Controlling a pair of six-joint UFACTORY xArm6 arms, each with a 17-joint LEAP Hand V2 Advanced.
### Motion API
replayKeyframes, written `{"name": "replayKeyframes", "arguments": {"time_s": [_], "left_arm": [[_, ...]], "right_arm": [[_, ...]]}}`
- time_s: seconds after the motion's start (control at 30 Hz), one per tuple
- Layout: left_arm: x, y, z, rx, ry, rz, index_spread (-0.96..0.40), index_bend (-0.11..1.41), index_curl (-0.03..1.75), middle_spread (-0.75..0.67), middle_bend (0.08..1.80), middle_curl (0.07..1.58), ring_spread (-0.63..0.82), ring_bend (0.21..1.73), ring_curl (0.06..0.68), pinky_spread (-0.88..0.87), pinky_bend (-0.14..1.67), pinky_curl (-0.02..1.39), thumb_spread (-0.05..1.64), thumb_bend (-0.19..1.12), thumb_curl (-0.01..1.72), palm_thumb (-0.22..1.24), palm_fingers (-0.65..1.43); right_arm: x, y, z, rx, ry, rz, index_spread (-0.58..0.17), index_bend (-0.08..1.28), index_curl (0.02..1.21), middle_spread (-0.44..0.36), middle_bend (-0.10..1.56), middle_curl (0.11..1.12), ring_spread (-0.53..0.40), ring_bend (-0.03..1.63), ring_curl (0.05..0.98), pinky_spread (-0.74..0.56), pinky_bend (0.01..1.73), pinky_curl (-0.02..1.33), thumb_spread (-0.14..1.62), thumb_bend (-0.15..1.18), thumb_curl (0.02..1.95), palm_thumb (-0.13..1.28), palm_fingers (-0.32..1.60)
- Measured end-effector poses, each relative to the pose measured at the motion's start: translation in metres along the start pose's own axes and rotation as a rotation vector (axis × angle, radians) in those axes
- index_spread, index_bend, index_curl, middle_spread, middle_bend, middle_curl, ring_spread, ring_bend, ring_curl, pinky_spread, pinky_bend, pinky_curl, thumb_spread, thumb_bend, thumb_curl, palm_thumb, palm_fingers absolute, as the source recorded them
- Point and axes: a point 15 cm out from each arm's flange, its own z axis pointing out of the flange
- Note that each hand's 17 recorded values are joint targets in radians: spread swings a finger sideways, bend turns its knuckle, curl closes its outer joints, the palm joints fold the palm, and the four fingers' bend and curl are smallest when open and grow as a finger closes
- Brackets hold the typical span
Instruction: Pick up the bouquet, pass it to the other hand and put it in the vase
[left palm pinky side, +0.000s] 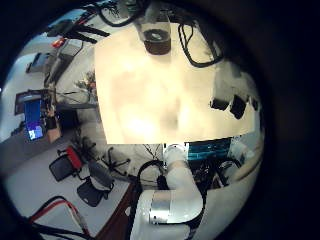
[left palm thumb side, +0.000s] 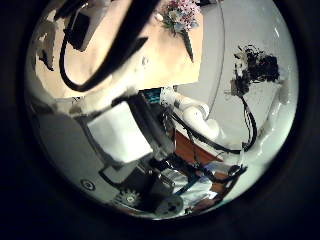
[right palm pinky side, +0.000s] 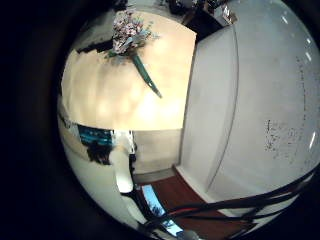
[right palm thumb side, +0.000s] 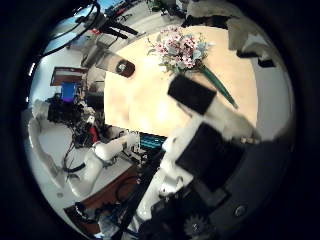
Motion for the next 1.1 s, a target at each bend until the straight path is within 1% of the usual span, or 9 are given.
{"name": "replayKeyframes", "arguments": {"time_s": [0.13, 0.33, 0.53, 0.6, 0.63, 0.7, 0.77, 0.9, 1.1], "left_arm": [[0.0, 0.001, 0.001, -0.012, -0.001, 0.001, -0.45, 0.47, 0.76, -0.4, 1.02, 0.69, -0.39, 1.03, 0.423, -0.49, 1.01, 0.3, 1.21, -0.02, 0.31, 0.34, 0.66], [0.004, -0.002, -0.003, -0.013, -0.005, 0.029, -0.41, 0.45, 0.76, -0.37, 0.96, 0.67, -0.36, 1.02, 0.414, -0.46, 1.0, 0.3, 1.22, -0.02, 0.31, 0.31, 0.63], [0.017, -0.02, -0.01, -0.041, -0.03, 0.119, -0.38, 0.45, 0.76, -0.31, 0.79, 0.63, -0.31, 1.02, 0.414, -0.42, 1.02, 0.32, 1.21, -0.02, 0.31, 0.3, 0.49], [0.023, -0.025, -0.014, -0.043, -0.047, 0.16, -0.33, 0.45, 0.76, -0.22, 0.67, 0.62, -0.21, 0.99, 0.422, -0.33, 0.98, 0.33, 1.21, -0.02, 0.3, 0.29, 0.26], [0.026, -0.027, -0.017, -0.04, -0.054, 0.174, -0.31, 0.44, 0.75, -0.17, 0.64, 0.61, -0.16, 0.98, 0.419, -0.27, 0.94, 0.32, 1.21, -0.02, 0.3, 0.28, 0.18], [0.033, -0.028, -0.02, -0.03, -0.067, 0.206, -0.26, 0.43, 0.73, -0.1, 0.57, 0.57, -0.06, 0.95, 0.392, -0.12, 0.86, 0.29, 1.21, -0.02, 0.3, 0.28, 0.09], [0.041, -0.033, -0.026, 0.0, -0.076, 0.237, -0.22, 0.42, 0.7, -0.04, 0.55, 0.53, 0.01, 0.93, 0.367, 0.05, 0.78, 0.26, 1.21, -0.02, 0.3, 0.27, 0.07], [0.056, -0.048, -0.038, 0.067, -0.088, 0.286, -0.17, 0.4, 0.66, 0.02, 0.54, 0.5, 0.11, 0.88, 0.329, 0.28, 0.69, 0.21, 1.2, -0.02, 0.3, 0.27, 0.09], [0.071, -0.058, -0.05, 0.092, -0.096, 0.328, -0.14, 0.38, 0.61, 0.08, 0.47, 0.46, 0.21, 0.82, 0.294, 0.44, 0.64, 0.18, 1.2, -0.02, 0.3, 0.27, 0.11]], "right_arm": [[-0.001, -0.001, -0.002, -0.005, -0.007, 0.003, -0.472, 0.38, 0.58, -0.252, 0.67, 0.58, -0.299, 1.05, 0.409, -0.34, 1.12, 0.38, 1.15, -0.02, 0.37, 0.53, 0.63], [-0.002, 0.005, -0.005, -0.01, -0.008, 0.01, -0.476, 0.38, 0.58, -0.257, 0.66, 0.57, -0.311, 1.05, 0.395, -0.29, 1.1, 0.35, 1.16, -0.02, 0.37, 0.53, 0.67], [0.013, 0.025, 0.001, -0.073, -0.026, 0.074, -0.473, 0.35, 0.57, -0.26, 0.66, 0.56, -0.314, 1.05, 0.384, -0.25, 1.07, 0.33, 1.16, -0.02, 0.37, 0.52, 0.65], [0.024, 0.03, 0.002, -0.077, -0.033, 0.123, -0.47, 0.32, 0.56, -0.252, 0.65, 0.56, -0.306, 1.05, 0.387, -0.21, 1.05, 0.32, 1.16, -0.02, 0.36, 0.52, 0.57], [0.03, 0.032, 0.003, -0.077, -0.037, 0.147, -0.458, 0.29, 0.56, -0.24, 0.64, 0.56, -0.29, 1.04, 0.387, -0.18, 1.04, 0.31, 1.16, -0.03, 0.36, 0.5, 0.48], [0.042, 0.035, 0.006, -0.084, -0.05, 0.206, -0.443, 0.26, 0.54, -0.225, 0.64, 0.55, -0.264, 1.03, 0.376, -0.12, 1.03, 0.3, 1.15, -0.03, 0.36, 0.48, 0.46], [0.057, 0.039, 0.011, -0.102, -0.064, 0.282, -0.406, 0.24, 0.52, -0.2, 0.7, 0.56, -0.247, 1.0, 0.356, -0.08, 1.0, 0.27, 1.13, -0.04, 0.35, 0.43, 0.49], [0.089, 0.045, 0.023, -0.125, -0.083, 0.423, -0.347, 0.22, 0.52, -0.163, 0.7, 0.55, -0.217, 1.02, 0.349, -0.04, 0.98, 0.24, 1.08, -0.03, 0.35, 0.39, 0.5], [0.119, 0.015, 0.052, -0.103, -0.075, 0.469, -0.294, 0.24, 0.52, -0.122, 0.66, 0.54, -0.168, 0.98, 0.334, 0.02, 0.92, 0.19, 1.05, -0.04, 0.35, 0.37, 0.38]]}}
